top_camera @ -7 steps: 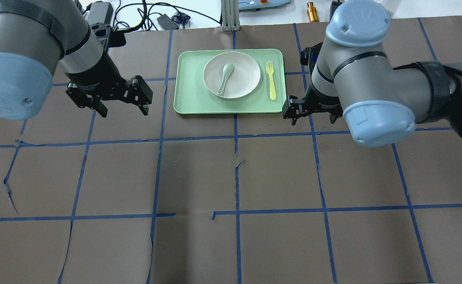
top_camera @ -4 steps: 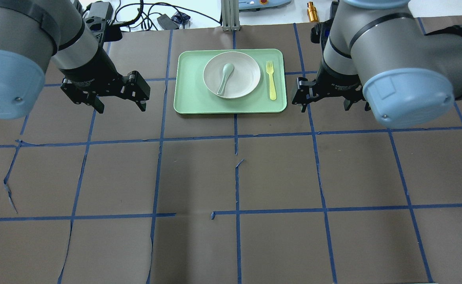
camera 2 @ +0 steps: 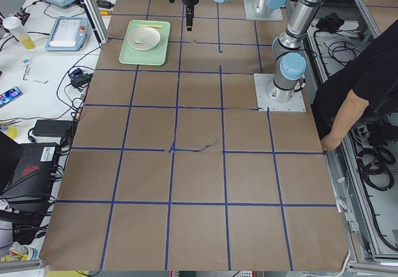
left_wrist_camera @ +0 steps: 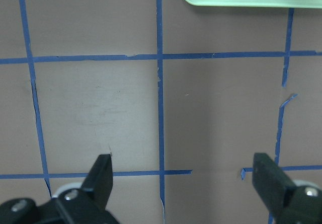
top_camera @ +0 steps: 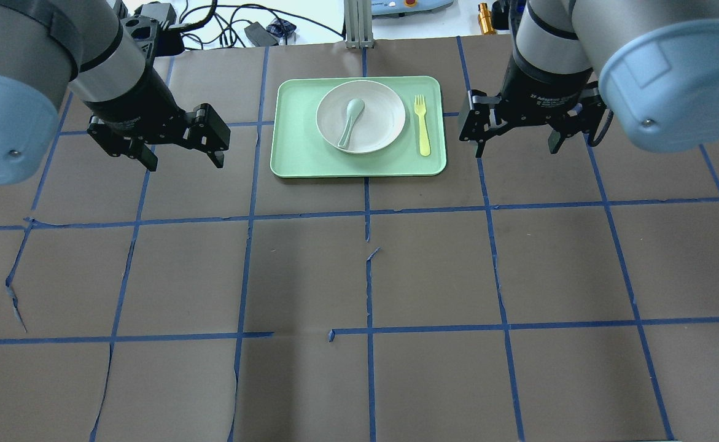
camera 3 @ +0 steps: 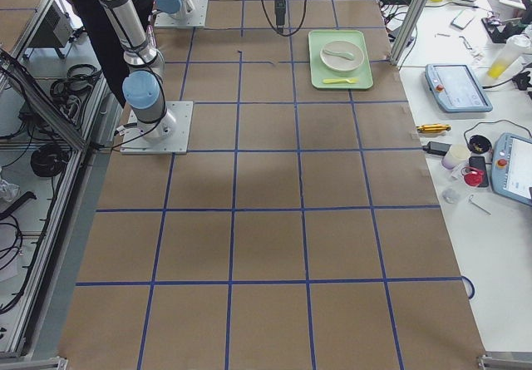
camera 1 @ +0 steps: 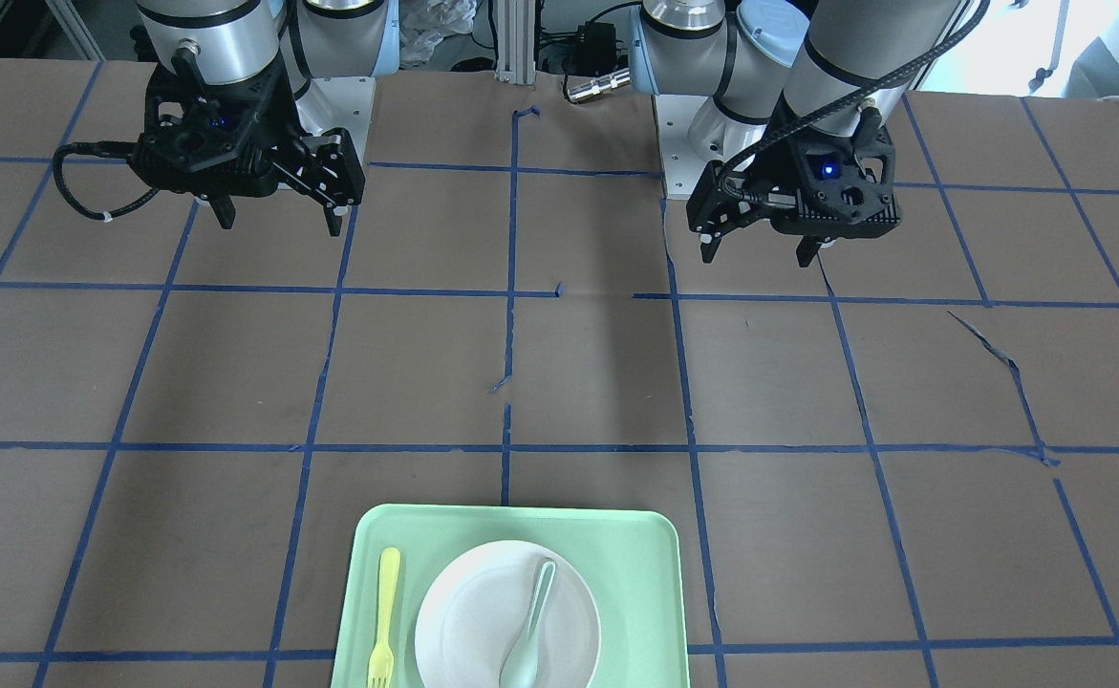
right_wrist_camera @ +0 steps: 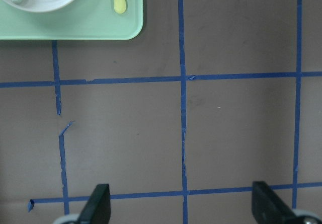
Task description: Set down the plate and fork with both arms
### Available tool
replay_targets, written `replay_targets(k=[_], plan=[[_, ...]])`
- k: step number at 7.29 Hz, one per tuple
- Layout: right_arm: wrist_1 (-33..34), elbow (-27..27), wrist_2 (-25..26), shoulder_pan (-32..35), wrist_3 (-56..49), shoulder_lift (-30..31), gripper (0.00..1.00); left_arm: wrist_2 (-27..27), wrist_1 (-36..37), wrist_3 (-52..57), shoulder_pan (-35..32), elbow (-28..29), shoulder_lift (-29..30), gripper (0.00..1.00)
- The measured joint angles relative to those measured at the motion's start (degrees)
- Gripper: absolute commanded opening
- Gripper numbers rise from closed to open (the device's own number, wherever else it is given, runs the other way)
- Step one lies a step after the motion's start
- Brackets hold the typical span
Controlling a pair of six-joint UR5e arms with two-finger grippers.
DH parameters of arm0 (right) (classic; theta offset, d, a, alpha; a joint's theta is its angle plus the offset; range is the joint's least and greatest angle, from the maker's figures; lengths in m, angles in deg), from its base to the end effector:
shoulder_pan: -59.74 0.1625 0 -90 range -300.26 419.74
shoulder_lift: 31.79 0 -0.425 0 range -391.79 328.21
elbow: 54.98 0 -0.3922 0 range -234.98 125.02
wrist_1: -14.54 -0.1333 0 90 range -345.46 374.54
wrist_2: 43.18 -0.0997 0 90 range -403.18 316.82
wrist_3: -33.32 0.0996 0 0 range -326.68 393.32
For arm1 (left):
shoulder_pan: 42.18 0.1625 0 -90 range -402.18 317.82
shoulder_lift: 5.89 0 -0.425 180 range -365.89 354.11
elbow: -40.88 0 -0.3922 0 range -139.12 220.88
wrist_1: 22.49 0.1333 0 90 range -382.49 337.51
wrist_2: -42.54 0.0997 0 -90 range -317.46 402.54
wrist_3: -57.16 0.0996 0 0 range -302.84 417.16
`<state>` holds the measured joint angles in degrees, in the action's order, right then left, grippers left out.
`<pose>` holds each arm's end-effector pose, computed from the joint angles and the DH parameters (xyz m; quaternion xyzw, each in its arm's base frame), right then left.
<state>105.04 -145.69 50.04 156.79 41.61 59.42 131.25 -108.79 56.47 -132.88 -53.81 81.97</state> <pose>0.1862 -0.4653 0.4931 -0.0111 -0.9995 0.0124 0.0267 -0.1414 -0.4759 0.4722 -0.0002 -0.9999 0.0099 0.0114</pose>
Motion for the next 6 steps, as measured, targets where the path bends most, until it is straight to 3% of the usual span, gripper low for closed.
replay_targets(k=[6], plan=[[-0.8, 0.0, 0.0, 0.2, 0.1, -0.1, 1.00, -0.2, -2.8, -0.1, 0.0, 0.2, -0.4, 1.00]])
